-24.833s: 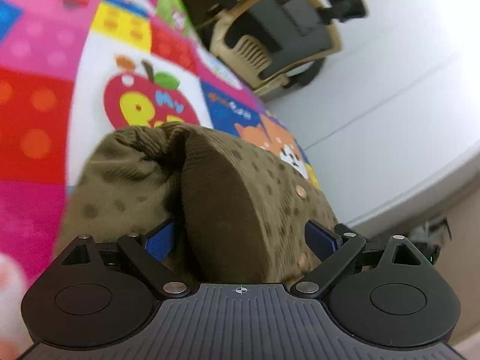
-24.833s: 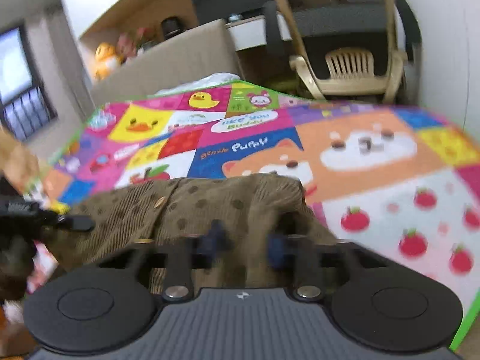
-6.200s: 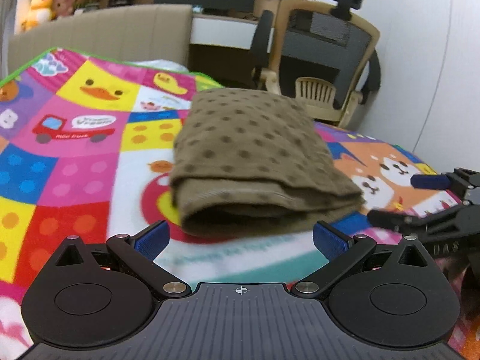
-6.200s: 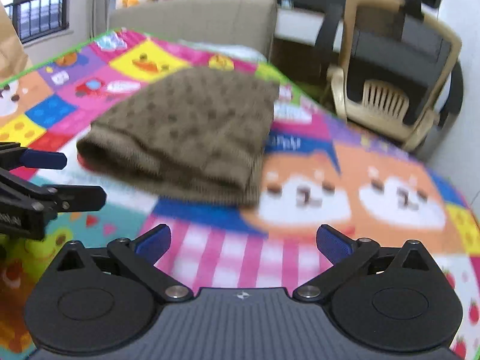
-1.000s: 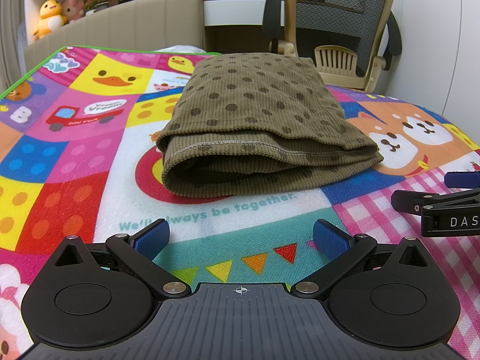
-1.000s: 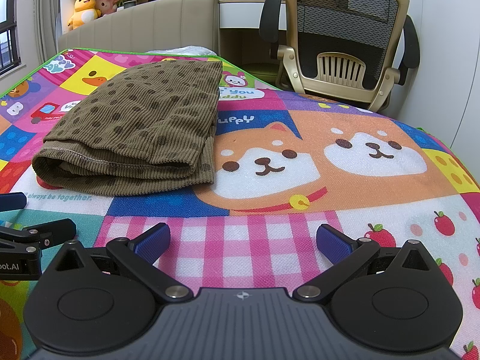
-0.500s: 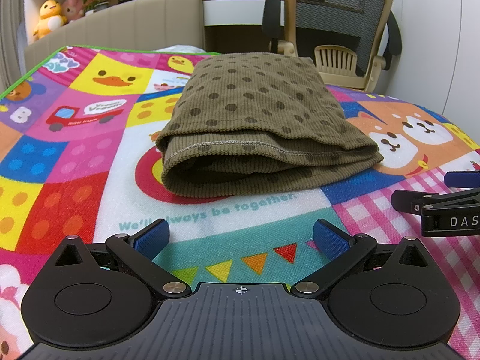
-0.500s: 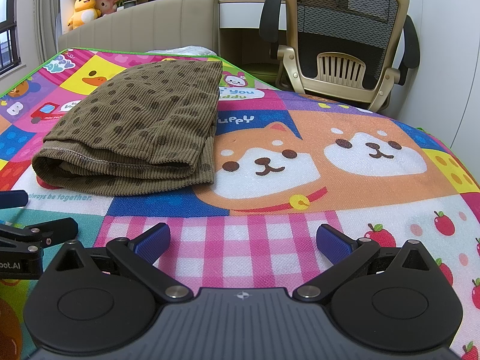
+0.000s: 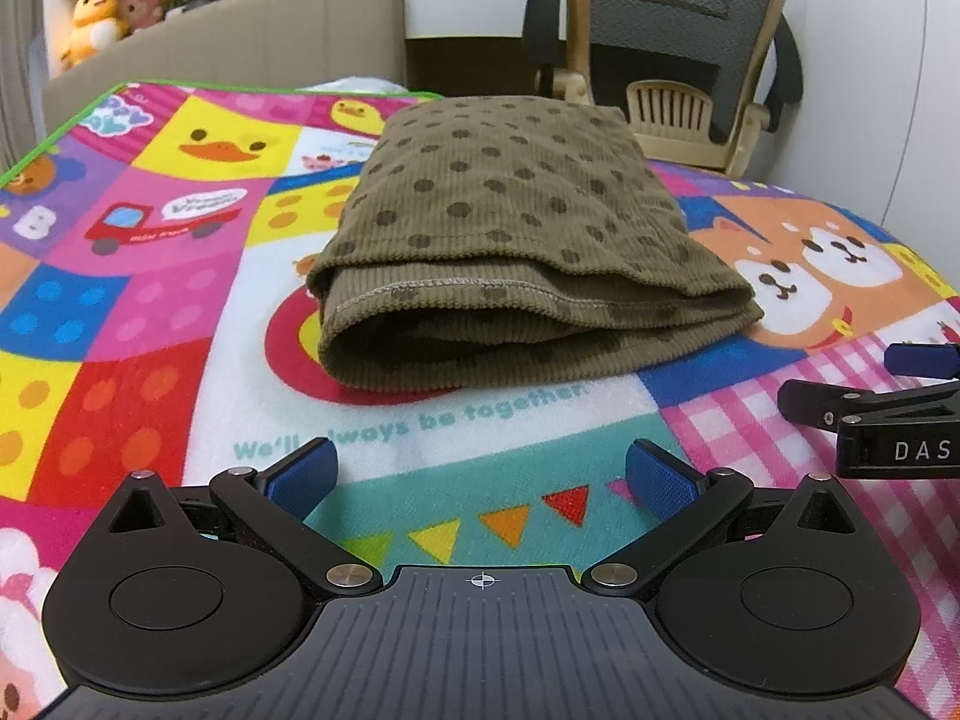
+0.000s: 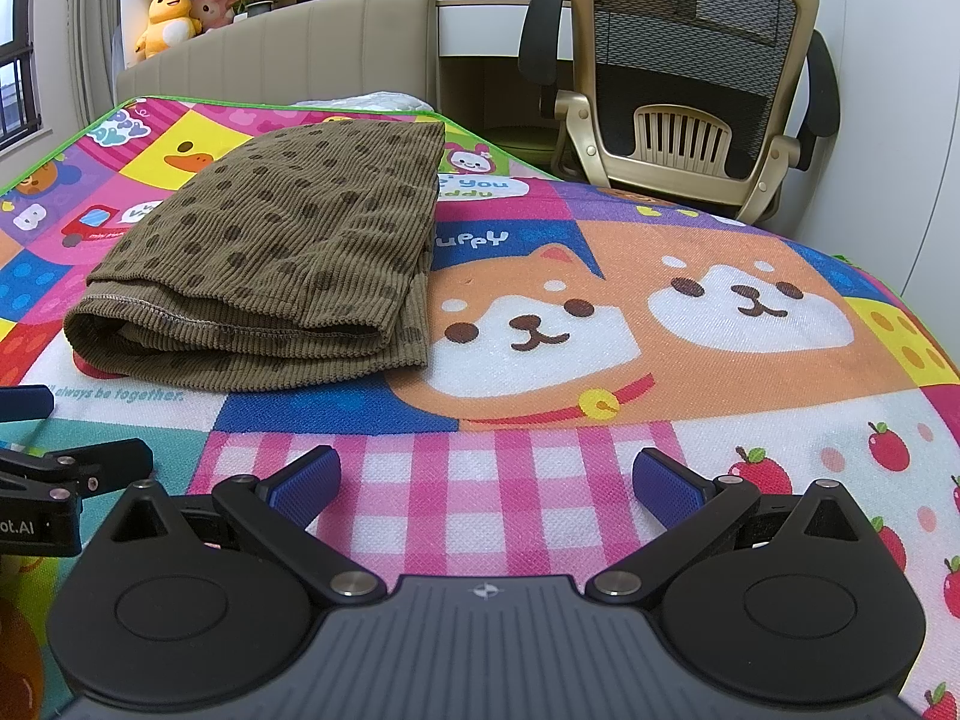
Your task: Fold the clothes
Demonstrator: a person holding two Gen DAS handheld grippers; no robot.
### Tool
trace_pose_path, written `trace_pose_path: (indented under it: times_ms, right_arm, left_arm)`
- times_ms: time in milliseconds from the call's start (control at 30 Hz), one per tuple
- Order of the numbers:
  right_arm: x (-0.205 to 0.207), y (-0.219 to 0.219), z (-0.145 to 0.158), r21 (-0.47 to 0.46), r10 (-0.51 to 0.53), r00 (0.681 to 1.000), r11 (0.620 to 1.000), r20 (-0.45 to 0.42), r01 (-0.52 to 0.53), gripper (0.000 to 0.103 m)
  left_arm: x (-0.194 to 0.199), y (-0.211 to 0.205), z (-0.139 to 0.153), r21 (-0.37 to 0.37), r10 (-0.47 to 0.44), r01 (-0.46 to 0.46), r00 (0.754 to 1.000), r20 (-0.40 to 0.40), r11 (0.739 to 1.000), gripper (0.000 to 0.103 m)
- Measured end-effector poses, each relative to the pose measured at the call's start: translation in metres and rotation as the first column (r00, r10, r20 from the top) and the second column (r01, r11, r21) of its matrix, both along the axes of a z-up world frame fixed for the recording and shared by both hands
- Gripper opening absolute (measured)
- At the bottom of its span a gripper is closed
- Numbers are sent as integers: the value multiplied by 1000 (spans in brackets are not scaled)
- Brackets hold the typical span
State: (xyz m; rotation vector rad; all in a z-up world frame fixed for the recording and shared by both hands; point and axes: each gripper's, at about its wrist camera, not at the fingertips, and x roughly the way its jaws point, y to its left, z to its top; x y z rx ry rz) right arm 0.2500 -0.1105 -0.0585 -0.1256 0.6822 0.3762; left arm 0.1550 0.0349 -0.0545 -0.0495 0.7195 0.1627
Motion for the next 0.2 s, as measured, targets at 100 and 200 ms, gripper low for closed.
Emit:
trace_pose_path:
  times_ms: [100,200]
  right_arm:
    - [0,0,0,-1,0,1000,1000,0,0,103]
    - [0,0,0,0,1,1000,1000,0,-1,103]
  left_arm:
    - [0,0,0,-1,-2,2,1000,4,1000,103]
    - [-1,1,0,-4,-3,3,1000,8,1000,103]
